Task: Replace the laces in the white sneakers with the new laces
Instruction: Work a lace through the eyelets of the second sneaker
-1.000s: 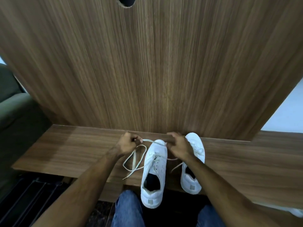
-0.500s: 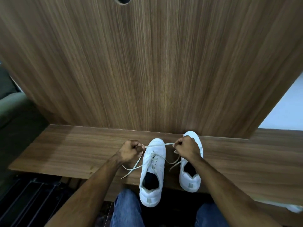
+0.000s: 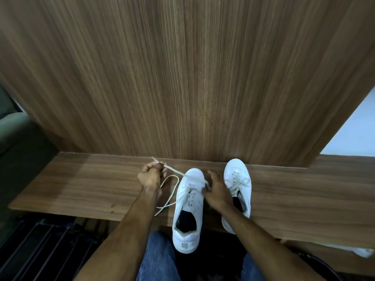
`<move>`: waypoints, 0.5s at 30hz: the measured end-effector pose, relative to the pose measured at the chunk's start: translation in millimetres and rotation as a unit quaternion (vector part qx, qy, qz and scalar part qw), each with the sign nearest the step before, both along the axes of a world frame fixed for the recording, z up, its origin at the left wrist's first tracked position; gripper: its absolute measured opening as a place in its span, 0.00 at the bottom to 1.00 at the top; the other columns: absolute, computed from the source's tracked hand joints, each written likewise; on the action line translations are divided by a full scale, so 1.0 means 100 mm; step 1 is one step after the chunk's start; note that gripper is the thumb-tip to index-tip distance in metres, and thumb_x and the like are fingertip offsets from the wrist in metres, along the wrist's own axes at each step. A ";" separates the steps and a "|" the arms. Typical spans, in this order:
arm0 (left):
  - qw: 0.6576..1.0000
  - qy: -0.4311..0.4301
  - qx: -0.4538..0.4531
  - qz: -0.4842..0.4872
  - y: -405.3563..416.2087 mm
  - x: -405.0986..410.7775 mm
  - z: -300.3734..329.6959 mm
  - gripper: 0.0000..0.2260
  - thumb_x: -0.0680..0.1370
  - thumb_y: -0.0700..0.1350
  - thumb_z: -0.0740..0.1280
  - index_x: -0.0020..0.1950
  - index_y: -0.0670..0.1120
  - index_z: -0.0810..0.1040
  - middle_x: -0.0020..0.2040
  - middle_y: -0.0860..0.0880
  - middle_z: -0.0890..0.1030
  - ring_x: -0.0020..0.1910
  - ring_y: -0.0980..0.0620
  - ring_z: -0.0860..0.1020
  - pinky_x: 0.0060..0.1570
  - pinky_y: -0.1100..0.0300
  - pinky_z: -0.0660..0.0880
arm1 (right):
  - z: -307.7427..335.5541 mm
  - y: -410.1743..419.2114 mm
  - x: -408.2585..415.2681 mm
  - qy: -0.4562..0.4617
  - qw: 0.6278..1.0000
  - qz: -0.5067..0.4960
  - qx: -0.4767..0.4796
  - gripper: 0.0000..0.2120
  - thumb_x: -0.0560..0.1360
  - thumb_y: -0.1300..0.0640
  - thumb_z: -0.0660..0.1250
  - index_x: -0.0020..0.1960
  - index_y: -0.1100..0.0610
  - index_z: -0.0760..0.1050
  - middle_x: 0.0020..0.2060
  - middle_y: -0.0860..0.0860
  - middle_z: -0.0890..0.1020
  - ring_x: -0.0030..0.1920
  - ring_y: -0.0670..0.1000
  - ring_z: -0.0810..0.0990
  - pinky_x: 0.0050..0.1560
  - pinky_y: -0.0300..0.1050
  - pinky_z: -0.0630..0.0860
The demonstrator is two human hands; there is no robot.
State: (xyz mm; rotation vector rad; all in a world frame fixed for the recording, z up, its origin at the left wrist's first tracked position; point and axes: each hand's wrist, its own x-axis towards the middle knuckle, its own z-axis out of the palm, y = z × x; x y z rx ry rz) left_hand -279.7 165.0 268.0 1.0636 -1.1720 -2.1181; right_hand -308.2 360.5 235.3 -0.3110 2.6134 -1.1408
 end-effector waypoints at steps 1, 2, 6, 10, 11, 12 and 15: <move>0.999 -0.002 -0.034 -0.011 0.01 -0.03 -0.01 0.08 0.74 0.31 0.67 0.41 0.43 0.76 0.31 0.48 0.81 0.28 0.54 0.80 0.29 0.63 0.77 | -0.01 -0.02 0.09 0.014 0.999 0.029 0.026 0.24 0.74 0.51 0.67 0.69 0.48 0.66 0.61 0.47 0.76 0.59 0.54 0.78 0.56 0.49 0.75; 0.996 -0.011 -0.081 -0.028 -0.01 -0.06 -0.03 0.09 0.75 0.31 0.67 0.39 0.43 0.77 0.30 0.48 0.81 0.29 0.52 0.79 0.32 0.60 0.77 | -0.02 -0.06 0.17 0.025 0.997 0.060 0.050 0.24 0.73 0.48 0.66 0.68 0.48 0.66 0.61 0.48 0.76 0.60 0.55 0.77 0.55 0.48 0.75; 0.931 -0.090 -0.333 -0.121 -0.03 -0.05 -0.21 0.10 0.78 0.39 0.65 0.37 0.45 0.79 0.28 0.51 0.75 0.30 0.53 0.71 0.38 0.56 0.70 | -0.16 -0.16 0.39 0.032 0.979 0.142 0.142 0.29 0.72 0.41 0.64 0.70 0.50 0.65 0.65 0.51 0.72 0.65 0.56 0.72 0.58 0.51 0.73; 0.889 -0.114 -0.386 -0.217 0.08 0.09 -0.37 0.08 0.80 0.44 0.63 0.51 0.44 0.82 0.28 0.56 0.74 0.28 0.57 0.71 0.36 0.55 0.76 | -0.28 -0.23 0.45 0.057 0.974 0.125 0.180 0.26 0.73 0.43 0.62 0.68 0.51 0.64 0.64 0.52 0.72 0.64 0.57 0.72 0.56 0.52 0.74; 0.880 -0.102 -0.391 -0.249 0.13 0.13 -0.38 0.08 0.80 0.46 0.63 0.51 0.49 0.82 0.29 0.56 0.76 0.29 0.56 0.73 0.37 0.53 0.78 | -0.28 -0.24 0.44 0.058 0.976 0.114 0.176 0.23 0.74 0.44 0.61 0.66 0.52 0.66 0.62 0.52 0.73 0.62 0.57 0.74 0.54 0.51 0.75; 0.860 -0.105 -0.413 -0.279 0.19 0.17 -0.38 0.07 0.79 0.47 0.64 0.49 0.51 0.82 0.31 0.55 0.78 0.32 0.55 0.76 0.39 0.52 0.79 | -0.27 -0.25 0.42 0.054 0.978 0.107 0.169 0.20 0.74 0.45 0.60 0.63 0.52 0.68 0.61 0.53 0.75 0.60 0.57 0.76 0.52 0.51 0.75; 0.764 -0.154 -0.533 -0.331 0.31 0.27 -0.42 0.09 0.78 0.52 0.66 0.42 0.51 0.82 0.39 0.51 0.80 0.41 0.50 0.79 0.41 0.56 0.72 | -0.25 -0.23 0.35 0.011 0.989 0.063 0.135 0.14 0.76 0.52 0.60 0.60 0.54 0.72 0.58 0.55 0.79 0.58 0.60 0.78 0.52 0.49 0.74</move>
